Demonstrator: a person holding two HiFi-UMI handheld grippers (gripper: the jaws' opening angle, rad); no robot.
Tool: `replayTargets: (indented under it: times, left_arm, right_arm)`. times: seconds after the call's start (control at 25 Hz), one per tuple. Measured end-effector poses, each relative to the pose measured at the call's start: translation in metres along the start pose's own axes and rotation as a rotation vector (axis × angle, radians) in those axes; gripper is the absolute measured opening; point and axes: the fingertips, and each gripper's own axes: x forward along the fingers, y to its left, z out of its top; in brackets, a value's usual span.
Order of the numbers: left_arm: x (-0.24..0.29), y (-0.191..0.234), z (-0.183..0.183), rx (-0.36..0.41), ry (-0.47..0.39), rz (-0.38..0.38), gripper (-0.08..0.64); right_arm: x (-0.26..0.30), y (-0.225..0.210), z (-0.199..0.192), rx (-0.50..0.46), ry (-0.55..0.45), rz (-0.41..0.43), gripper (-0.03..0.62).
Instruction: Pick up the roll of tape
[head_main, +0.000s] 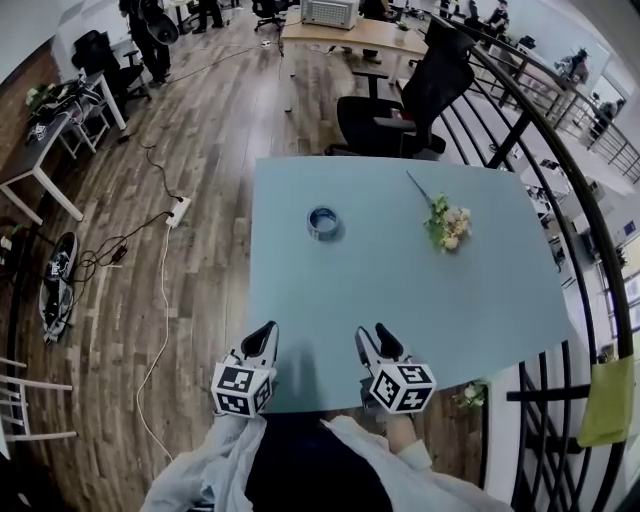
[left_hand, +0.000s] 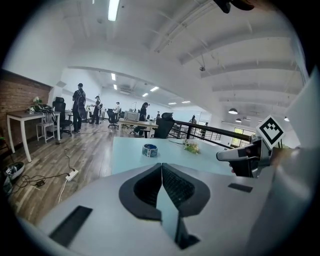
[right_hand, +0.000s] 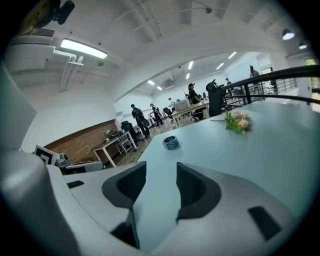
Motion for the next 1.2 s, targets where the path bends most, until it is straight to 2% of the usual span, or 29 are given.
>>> replayTargets:
  times: [0.28, 0.48, 0.72, 1.2]
  left_arm:
    - [0.025, 0.024, 0.013, -0.001, -0.007, 0.025, 0.017]
    - [0.049, 0.043, 0.031, -0.009, -0.035, 0.045, 0.017]
    - [0.085, 0.059, 0.048, -0.016, -0.06, 0.062, 0.017]
    - [0.153, 0.091, 0.054, -0.007, -0.043, 0.091, 0.017]
  right_arm:
    - [0.031, -0.008, 0.028, -0.023, 0.001, 0.016, 0.199]
    - [0.057, -0.016, 0.062, -0.036, -0.016, 0.02, 0.199]
    - [0.097, -0.024, 0.088, -0.024, -0.02, 0.047, 0.199]
    - [0.186, -0.049, 0.13, -0.041, -0.01, 0.084, 0.199]
